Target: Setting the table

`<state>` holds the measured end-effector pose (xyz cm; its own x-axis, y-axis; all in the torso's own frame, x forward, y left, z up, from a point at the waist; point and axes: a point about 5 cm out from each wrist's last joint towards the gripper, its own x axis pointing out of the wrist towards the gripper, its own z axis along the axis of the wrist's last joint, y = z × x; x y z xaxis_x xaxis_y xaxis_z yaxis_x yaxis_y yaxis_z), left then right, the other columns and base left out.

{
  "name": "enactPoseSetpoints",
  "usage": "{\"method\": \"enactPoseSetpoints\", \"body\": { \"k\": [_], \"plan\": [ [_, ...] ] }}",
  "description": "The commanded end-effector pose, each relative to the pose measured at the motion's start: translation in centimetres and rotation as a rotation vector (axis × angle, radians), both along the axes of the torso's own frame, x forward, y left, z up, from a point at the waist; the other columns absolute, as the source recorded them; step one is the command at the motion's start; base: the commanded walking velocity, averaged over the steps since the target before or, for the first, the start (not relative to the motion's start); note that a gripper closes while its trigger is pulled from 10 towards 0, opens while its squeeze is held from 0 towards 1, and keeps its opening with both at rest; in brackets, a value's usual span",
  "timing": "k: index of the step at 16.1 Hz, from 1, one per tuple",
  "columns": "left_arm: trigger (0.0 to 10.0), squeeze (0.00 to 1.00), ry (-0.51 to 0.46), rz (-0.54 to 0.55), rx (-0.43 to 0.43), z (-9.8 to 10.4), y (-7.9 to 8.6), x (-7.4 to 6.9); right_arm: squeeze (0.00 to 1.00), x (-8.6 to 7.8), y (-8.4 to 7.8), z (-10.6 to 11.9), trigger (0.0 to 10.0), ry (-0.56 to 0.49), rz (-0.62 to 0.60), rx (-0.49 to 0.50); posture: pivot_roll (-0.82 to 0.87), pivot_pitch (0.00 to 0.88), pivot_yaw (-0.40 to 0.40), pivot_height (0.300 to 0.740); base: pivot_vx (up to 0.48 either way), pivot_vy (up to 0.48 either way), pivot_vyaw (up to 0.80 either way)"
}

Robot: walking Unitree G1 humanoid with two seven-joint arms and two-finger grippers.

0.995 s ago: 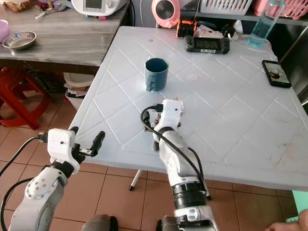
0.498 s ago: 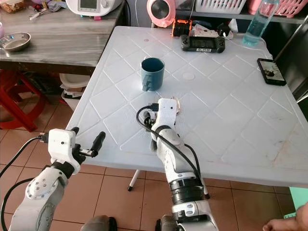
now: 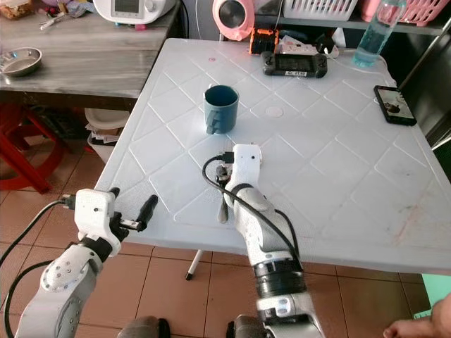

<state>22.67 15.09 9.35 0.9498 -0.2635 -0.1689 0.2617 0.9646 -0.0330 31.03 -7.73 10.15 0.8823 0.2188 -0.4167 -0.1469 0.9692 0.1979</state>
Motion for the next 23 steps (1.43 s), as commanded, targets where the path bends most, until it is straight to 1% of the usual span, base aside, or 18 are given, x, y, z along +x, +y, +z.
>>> {"method": "enactPoseSetpoints", "body": {
  "k": [1, 2, 4, 5, 7, 9, 10, 12, 13, 14, 15, 17, 20, 21, 22, 23],
  "plan": [
    [10.0, 0.00, 0.007, -0.014, 0.005, 0.0, 0.0, -0.1, 0.00, -2.3, 1.1, -4.0, 0.0, 0.224, 0.081, 0.010, 0.05, 0.091, -0.002, 0.740, 0.000, 0.000, 0.00],
    [10.0, 0.00, 0.014, -0.018, 0.005, 0.0, -0.1, -0.1, 0.00, -2.8, 0.7, -4.4, 0.0, 0.255, 0.088, 0.027, 0.05, 0.091, -0.004, 0.740, 0.000, 0.000, 0.00],
    [10.0, 0.00, 0.018, -0.020, 0.005, -0.1, -0.2, -0.1, 0.00, -3.1, 0.5, -4.7, 0.0, 0.270, 0.113, 0.027, 0.05, 0.091, -0.004, 0.740, 0.000, 0.000, 0.00],
    [10.0, 0.00, 0.021, -0.023, 0.004, -0.1, -0.2, -0.1, 0.00, -3.4, 0.3, -4.9, 0.0, 0.292, 0.116, 0.050, 0.04, 0.090, -0.005, 0.740, 0.000, 0.000, 0.00],
    [10.0, 0.00, 0.025, -0.026, 0.005, -0.2, -0.3, -0.1, 0.00, -3.5, -0.1, -5.0, 0.0, 0.295, 0.117, 0.043, 0.04, 0.091, -0.004, 0.740, 0.000, 0.000, 0.00],
    [10.0, 0.00, 0.030, -0.028, 0.003, -0.2, -0.3, -0.1, 0.00, -4.0, -1.0, -5.4, 0.0, 0.306, 0.113, 0.031, 0.04, 0.091, -0.004, 0.740, 0.000, 0.000, 0.00],
    [10.0, 0.00, 0.032, -0.029, 0.003, -0.2, -0.3, -0.1, 0.00, -4.0, -1.4, -5.5, 0.0, 0.312, 0.093, 0.042, 0.04, 0.088, -0.003, 0.740, 0.000, 0.000, 0.00],
    [10.0, 0.00, 0.034, -0.030, 0.003, -0.3, -0.3, -0.1, 0.00, -4.0, -1.5, -5.4, 0.0, 0.306, 0.081, 0.041, 0.04, 0.087, -0.003, 0.740, 0.000, 0.000, 0.00],
    [10.0, 0.00, 0.036, -0.031, 0.003, -0.3, -0.4, -0.1, 0.00, -3.6, -1.8, -5.1, 0.0, 0.271, 0.048, 0.058, 0.04, 0.087, -0.003, 0.740, 0.000, 0.000, 0.00],
    [10.0, 0.00, 0.037, -0.029, 0.002, -0.4, -0.4, 0.0, 0.00, -3.0, -1.9, -4.4, 0.0, 0.209, 0.020, 0.071, 0.04, 0.078, -0.004, 0.740, 0.000, 0.000, 0.00],
    [10.0, 0.00, 0.038, -0.027, 0.001, -0.4, -0.4, 0.0, 0.00, -2.3, -1.9, -3.3, 0.0, 0.122, 0.003, 0.065, 0.04, 0.072, -0.005, 0.740, 0.000, 0.000, 0.00],
    [10.0, 0.00, 0.037, -0.023, -0.002, -0.5, -0.5, 0.1, 0.00, -1.6, -1.4, -1.4, 0.0, -0.016, 0.012, 0.070, 0.04, 0.052, -0.004, 0.740, 0.000, 0.000, 0.00],
    [10.0, 0.00, 0.028, -0.019, -0.012, -0.5, -0.8, 0.5, 0.00, -1.4, -0.9, 0.4, 0.0, -0.137, -0.005, 0.130, 0.03, 0.029, -0.006, 0.740, 0.000, 0.000, 0.00],
    [10.0, 0.00, 0.024, -0.008, -0.019, -0.6, -0.9, 0.9, 0.00, -1.3, -1.0, 1.1, 0.0, -0.202, -0.022, 0.130, 0.03, 0.022, -0.007, 0.740, 0.000, 0.000, 0.00],
    [10.0, 0.00, 0.022, -0.006, -0.018, -0.6, -0.9, 1.0, 0.00, -1.4, -1.2, 1.3, 0.0, -0.222, -0.029, 0.131, 0.03, 0.017, -0.007, 0.740, 0.000, 0.000, 0.00],
    [10.0, 0.00, 0.016, -0.004, -0.021, -0.5, -1.0, 1.2, 0.00, -1.5, -1.7, 1.8, 0.0, -0.273, -0.047, 0.124, 0.02, 0.012, -0.006, 0.740, 0.000, 0.000, 0.00]
  ]
}}
